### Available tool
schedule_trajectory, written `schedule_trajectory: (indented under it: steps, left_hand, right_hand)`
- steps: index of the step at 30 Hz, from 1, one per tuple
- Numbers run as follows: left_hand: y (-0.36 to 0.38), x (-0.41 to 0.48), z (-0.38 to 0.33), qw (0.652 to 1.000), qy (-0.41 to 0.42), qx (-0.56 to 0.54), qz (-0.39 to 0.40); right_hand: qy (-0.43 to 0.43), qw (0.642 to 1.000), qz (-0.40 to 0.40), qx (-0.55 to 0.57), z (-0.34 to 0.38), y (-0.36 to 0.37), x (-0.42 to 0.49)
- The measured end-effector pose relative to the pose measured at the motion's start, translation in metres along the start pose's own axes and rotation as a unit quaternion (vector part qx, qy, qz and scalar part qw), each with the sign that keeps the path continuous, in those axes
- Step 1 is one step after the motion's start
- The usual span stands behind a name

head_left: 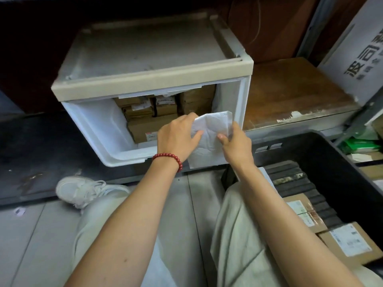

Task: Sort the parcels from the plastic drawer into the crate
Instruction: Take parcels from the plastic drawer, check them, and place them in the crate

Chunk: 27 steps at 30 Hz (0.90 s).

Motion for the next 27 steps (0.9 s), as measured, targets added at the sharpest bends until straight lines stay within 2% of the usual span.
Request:
schedule_trajectory:
  steps: [5,8,13,15,17,23,27]
  left_hand:
    - [0.033,0.010,-0.035,0.998,0.044,-0.031,0.031]
    - [0.058,0.013,-0.060,0.993,0.102,-0.014,0.049]
    - [0.091,0.020,-0.083,0.988,0.136,0.005,0.075]
    - [0.099,0.025,-0.085,0.986,0.138,0.014,0.090]
    - [0.105,0.030,-0.083,0.984,0.141,0.022,0.107]
    - [0.102,0.051,-0.073,0.970,0.186,0.053,0.146]
    - [0.102,0.059,-0.072,0.967,0.196,0.056,0.151]
  right_hand:
    - [-0.002,0.998,-0.030,-0.056,-0.038,-0.055,0.006]
    - [0.037,0.996,-0.057,-0.062,-0.075,-0.087,0.009]
    - [0.065,0.979,-0.187,-0.041,-0.118,-0.127,0.010]
    - [0.077,0.973,-0.214,-0.038,-0.132,-0.131,0.014]
    - [0.090,0.976,-0.196,-0.043,-0.151,-0.125,0.022]
    - [0.162,0.980,-0.057,-0.102,-0.196,-0.078,0.049]
    - [0.196,0.974,-0.010,-0.111,-0.209,-0.046,0.066]
Point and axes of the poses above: each hand's wrist, its own x-axis towards the middle knuckle, its own y-axis out of the palm, z = x × y, the point moved 4 cm from there along x, towards the middle knuckle, and after that the axes turned 4 degrees about y, right-handed, at the moved point
